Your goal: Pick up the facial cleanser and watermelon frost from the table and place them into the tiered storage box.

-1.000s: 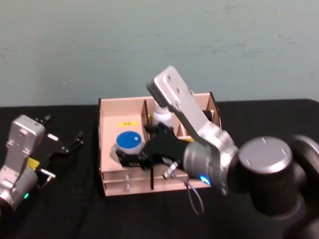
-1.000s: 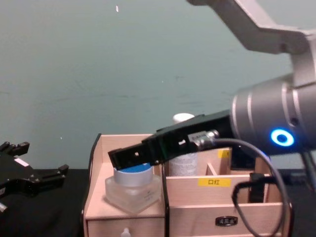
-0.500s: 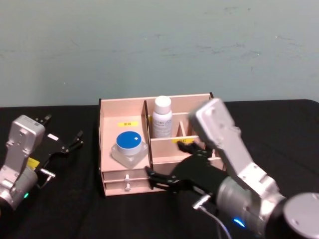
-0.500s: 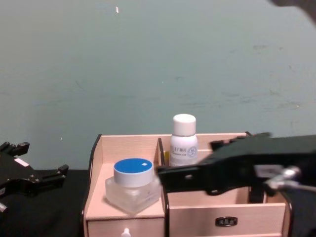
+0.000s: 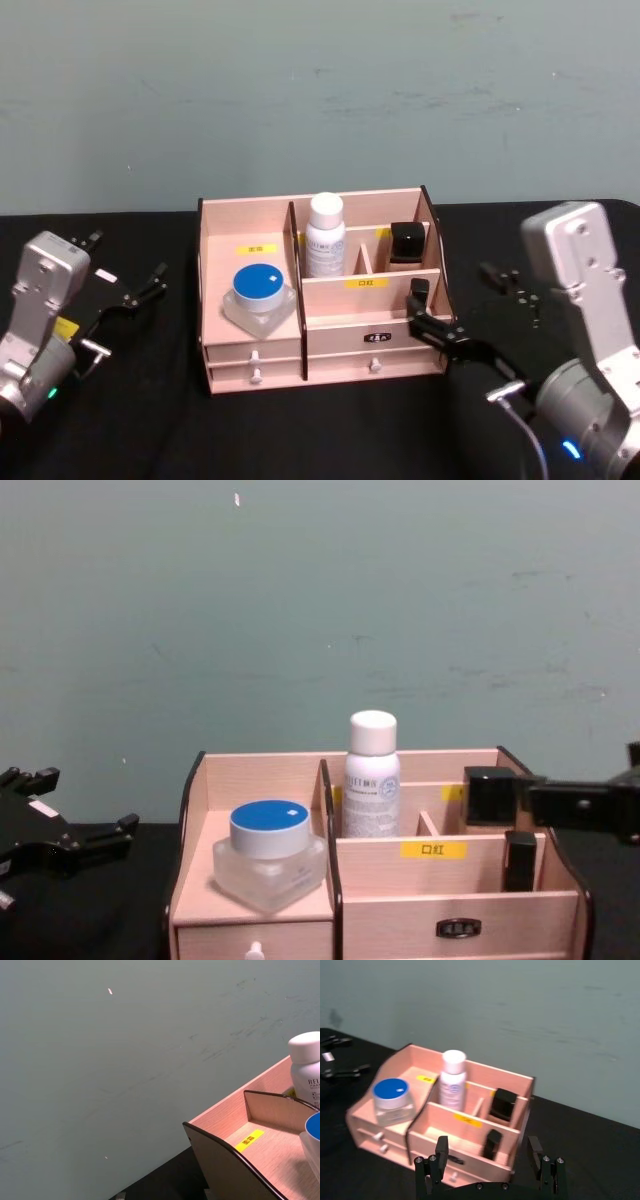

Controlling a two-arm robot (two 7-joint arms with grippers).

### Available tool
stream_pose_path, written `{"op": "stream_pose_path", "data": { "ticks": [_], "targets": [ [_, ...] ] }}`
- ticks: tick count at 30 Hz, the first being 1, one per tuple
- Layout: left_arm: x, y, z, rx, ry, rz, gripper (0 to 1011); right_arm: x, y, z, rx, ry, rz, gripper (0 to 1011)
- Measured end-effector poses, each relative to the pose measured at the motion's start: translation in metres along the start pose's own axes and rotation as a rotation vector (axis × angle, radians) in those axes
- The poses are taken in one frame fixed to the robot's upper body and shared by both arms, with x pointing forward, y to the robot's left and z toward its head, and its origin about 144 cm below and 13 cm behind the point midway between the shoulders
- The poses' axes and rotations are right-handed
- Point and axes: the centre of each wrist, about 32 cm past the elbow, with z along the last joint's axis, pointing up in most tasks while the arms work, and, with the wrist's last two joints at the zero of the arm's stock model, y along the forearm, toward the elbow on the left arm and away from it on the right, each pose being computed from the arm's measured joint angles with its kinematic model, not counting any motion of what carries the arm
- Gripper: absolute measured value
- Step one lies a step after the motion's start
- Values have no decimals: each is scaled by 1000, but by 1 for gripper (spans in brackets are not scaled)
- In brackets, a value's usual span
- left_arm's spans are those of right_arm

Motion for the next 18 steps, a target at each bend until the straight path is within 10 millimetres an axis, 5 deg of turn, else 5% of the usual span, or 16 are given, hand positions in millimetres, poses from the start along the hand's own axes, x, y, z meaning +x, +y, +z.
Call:
{"op": "stream_pose_path", "data": {
  "ticks": [18],
  "targets": [
    [0, 0, 0, 0, 0, 0, 1009, 32, 24, -34, 20, 45, -111, 1000]
  ]
}}
